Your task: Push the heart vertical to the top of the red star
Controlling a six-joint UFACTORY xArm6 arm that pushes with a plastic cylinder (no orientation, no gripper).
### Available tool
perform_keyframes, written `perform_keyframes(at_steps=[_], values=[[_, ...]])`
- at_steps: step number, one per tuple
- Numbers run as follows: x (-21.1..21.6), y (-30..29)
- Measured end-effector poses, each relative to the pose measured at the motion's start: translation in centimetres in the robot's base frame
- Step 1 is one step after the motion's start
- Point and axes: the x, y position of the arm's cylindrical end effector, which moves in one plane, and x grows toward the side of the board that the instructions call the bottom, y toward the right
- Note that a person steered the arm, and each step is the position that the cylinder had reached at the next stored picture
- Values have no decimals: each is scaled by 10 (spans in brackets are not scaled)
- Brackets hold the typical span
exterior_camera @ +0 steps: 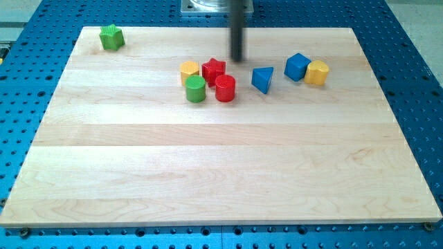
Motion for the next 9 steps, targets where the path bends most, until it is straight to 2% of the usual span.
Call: perform_keyframes(at_steps=[1,2,3,5,6,7,8,9], values=[[0,114],[111,143],[97,93],[0,89],[-13,143],[-40,118],[-38,9],[-38,20]])
